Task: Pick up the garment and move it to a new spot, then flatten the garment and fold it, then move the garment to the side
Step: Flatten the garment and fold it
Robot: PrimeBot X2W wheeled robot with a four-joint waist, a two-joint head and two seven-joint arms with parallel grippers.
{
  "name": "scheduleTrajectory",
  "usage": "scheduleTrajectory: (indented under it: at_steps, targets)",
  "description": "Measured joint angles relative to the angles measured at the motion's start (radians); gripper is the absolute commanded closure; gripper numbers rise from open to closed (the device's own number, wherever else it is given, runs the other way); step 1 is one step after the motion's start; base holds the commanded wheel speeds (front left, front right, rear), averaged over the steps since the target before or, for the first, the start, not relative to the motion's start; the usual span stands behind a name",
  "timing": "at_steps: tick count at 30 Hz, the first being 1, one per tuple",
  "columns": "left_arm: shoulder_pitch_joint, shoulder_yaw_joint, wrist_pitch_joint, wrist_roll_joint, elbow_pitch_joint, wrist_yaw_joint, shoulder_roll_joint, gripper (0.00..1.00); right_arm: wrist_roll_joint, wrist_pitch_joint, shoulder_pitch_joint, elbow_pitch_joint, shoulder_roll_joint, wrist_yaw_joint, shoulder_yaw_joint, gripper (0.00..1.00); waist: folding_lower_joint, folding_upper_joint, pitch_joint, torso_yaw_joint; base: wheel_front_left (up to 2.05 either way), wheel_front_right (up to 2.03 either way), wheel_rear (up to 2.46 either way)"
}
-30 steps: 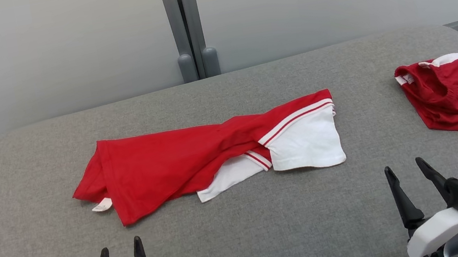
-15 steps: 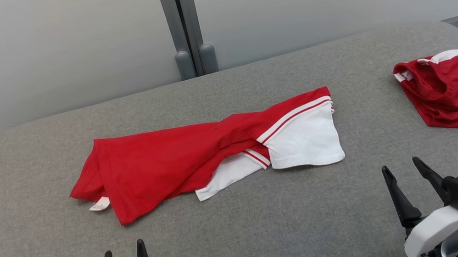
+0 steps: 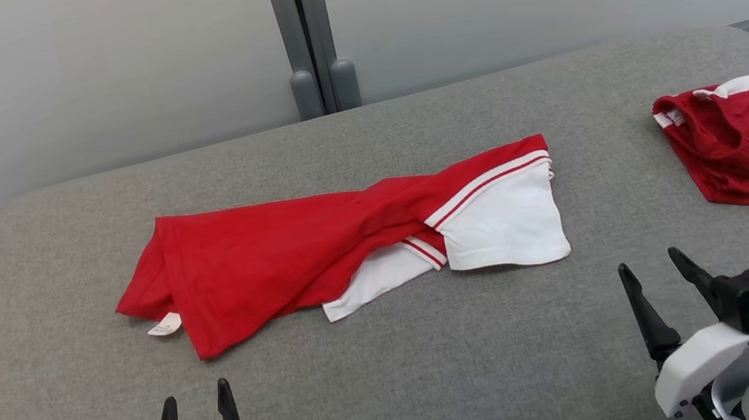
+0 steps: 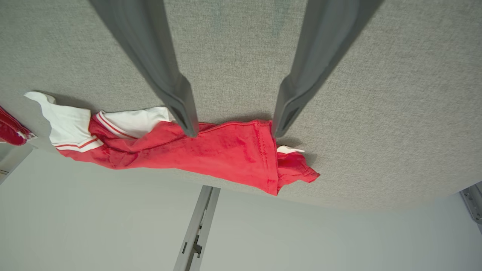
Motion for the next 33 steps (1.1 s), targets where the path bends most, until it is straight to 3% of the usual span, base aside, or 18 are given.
scheduleTrajectory:
  at_steps: [4, 18, 32, 33]
  targets:
    - [-0.011, -0.005, 0.000, 0.001, -0.002, -0.003, -0.001, 0.00, -0.015, 0.033, -0.083, 0.090, 0.000, 0.000, 0.009, 0.00, 0.0000, 0.0000, 0.013, 0.008, 0.00, 0.00, 0.00]
    - [-0.054, -0.061, 0.000, -0.030, -0.012, 0.012, -0.002, 0.00, -0.018, 0.300, -0.379, 0.378, 0.000, 0.000, -0.017, 0.00, 0.0000, 0.0000, 0.083, 0.079, 0.00, 0.00, 0.00]
    - [-0.076, -0.058, 0.000, -0.034, -0.017, 0.020, -0.002, 0.00, -0.022, 0.295, -0.509, 0.617, -0.001, 0.000, -0.037, 0.00, 0.0000, 0.0000, 0.146, 0.130, 0.00, 0.00, 0.00]
    - [-0.077, -0.056, 0.000, -0.034, -0.017, 0.020, -0.002, 0.00, -0.016, 0.288, -0.515, 0.628, -0.002, 0.000, -0.029, 0.19, 0.0000, 0.0000, 0.147, 0.129, 0.00, 0.00, 0.00]
